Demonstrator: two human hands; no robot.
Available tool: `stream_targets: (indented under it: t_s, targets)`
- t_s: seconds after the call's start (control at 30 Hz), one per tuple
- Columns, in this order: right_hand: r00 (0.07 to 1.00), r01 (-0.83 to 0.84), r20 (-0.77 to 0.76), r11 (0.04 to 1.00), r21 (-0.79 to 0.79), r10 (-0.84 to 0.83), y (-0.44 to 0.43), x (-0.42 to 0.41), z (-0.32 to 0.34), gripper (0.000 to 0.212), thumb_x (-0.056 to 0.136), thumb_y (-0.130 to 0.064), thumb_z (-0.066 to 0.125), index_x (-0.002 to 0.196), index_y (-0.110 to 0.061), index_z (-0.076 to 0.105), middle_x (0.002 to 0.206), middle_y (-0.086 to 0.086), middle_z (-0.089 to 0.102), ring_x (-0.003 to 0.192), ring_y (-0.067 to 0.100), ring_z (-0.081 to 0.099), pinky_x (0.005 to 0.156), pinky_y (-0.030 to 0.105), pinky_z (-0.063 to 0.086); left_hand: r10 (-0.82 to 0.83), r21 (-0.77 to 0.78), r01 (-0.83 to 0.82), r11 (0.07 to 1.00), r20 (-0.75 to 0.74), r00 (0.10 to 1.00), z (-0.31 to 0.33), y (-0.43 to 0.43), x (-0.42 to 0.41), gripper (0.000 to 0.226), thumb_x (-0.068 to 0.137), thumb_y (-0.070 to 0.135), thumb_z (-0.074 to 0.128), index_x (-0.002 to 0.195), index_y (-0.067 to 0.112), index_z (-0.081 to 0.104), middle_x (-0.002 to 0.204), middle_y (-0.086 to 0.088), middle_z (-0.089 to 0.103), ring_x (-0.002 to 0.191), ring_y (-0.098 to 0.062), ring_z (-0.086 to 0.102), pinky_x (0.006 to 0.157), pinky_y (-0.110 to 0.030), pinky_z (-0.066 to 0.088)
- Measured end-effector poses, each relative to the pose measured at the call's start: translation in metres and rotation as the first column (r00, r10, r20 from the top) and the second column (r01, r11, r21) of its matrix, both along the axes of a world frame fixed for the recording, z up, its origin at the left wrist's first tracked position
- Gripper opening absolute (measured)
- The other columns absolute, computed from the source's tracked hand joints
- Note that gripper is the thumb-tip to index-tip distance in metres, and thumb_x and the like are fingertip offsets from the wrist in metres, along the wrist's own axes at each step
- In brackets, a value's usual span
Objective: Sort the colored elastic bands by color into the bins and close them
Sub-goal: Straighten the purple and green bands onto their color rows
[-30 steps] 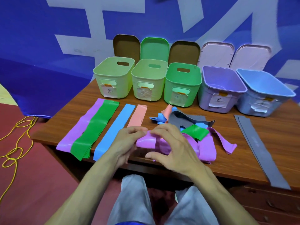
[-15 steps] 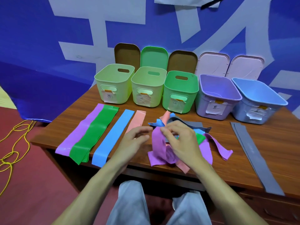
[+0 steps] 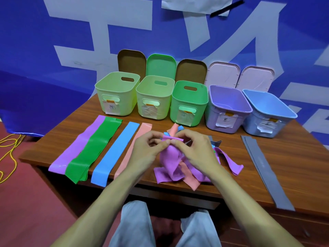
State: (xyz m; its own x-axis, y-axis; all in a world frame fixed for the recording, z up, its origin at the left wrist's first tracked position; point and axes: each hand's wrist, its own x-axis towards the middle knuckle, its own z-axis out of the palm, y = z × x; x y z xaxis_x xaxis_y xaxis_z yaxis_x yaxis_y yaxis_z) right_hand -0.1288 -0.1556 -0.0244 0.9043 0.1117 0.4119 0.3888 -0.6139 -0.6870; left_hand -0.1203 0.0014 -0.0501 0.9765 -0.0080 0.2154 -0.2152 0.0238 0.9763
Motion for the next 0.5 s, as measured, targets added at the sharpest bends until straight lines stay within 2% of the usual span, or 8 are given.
stream_targets:
  t_s: [0.13,0.2,0.27,0.33,0.4,0.43,0.5]
  targets:
    - [0.999,-0.036,0.025,0.997,0.066,0.034,0.002,0.01,0.016,0.005,0.083,-0.016,0.07,0.081,-0.016,0.074,0.071,-0.011,0.066,0.068,0.003,0.057,0.064,0.013,0.041,0.029,-0.106,-0.027,0.994,0.014,0.999,0.002,-0.005,0.007,0.016,0.091,0.006,0.055,0.09,0.017,0.067,0.083,0.004,0.066,0.075,0.001,0.059,0.067,-0.011,0.045]
    - [0.998,-0.051,0.035,0.992,0.119,0.048,0.004,0.017,0.029,0.006,0.084,-0.015,0.068,0.08,-0.015,0.074,0.069,-0.012,0.065,0.066,0.001,0.055,0.067,0.021,0.044,-0.039,-0.186,0.041,0.982,0.014,0.999,0.001,-0.006,0.01,0.026,0.092,0.008,0.044,0.1,0.019,0.066,0.096,0.002,0.069,0.09,-0.006,0.062,0.074,-0.014,0.046]
    - [0.996,-0.064,0.077,0.986,0.153,0.052,0.006,0.026,0.046,0.009,0.085,-0.016,0.066,0.079,-0.02,0.072,0.069,-0.013,0.064,0.065,0.002,0.054,0.068,0.026,0.045,-0.144,-0.22,0.148,0.964,0.034,0.989,0.0,-0.008,0.014,0.041,0.081,0.013,0.041,0.117,0.014,0.061,0.111,0.002,0.066,0.102,-0.007,0.061,0.082,-0.016,0.047]
    - [0.988,-0.087,0.138,0.979,0.183,0.062,0.007,0.034,0.066,0.013,0.085,-0.023,0.062,0.076,-0.03,0.065,0.07,-0.019,0.062,0.067,0.001,0.054,0.068,0.026,0.045,-0.247,-0.259,0.248,0.934,0.035,0.968,0.004,-0.014,0.019,0.052,0.076,0.012,0.041,0.127,0.007,0.052,0.115,0.001,0.063,0.1,-0.003,0.059,0.082,-0.015,0.047]
    - [0.98,-0.101,0.192,0.972,0.213,0.06,0.009,0.04,0.085,0.014,0.085,-0.028,0.055,0.072,-0.033,0.059,0.067,-0.019,0.059,0.068,0.001,0.051,0.067,0.025,0.042,-0.321,-0.242,0.316,0.917,0.023,0.947,0.012,-0.022,0.025,0.045,0.082,0.013,0.044,0.126,0.01,0.053,0.113,0.003,0.065,0.1,-0.003,0.06,0.084,-0.017,0.048]
    - [0.975,-0.101,0.216,0.969,0.224,0.052,0.01,0.043,0.093,0.014,0.085,-0.028,0.053,0.072,-0.031,0.059,0.067,-0.017,0.058,0.068,0.002,0.05,0.066,0.025,0.04,-0.338,-0.222,0.332,0.917,0.014,0.941,0.017,-0.025,0.029,0.034,0.088,0.014,0.045,0.12,0.013,0.056,0.106,0.006,0.068,0.095,-0.002,0.061,0.083,-0.019,0.049]
    - [0.965,-0.083,0.262,0.966,0.243,0.017,0.01,0.05,0.107,0.015,0.087,-0.025,0.052,0.076,-0.022,0.062,0.069,-0.014,0.057,0.069,0.005,0.049,0.065,0.027,0.039,-0.35,-0.172,0.344,0.923,-0.006,0.937,0.029,-0.028,0.034,0.02,0.097,0.013,0.041,0.102,0.017,0.06,0.083,0.011,0.07,0.078,-0.001,0.063,0.069,-0.016,0.048]
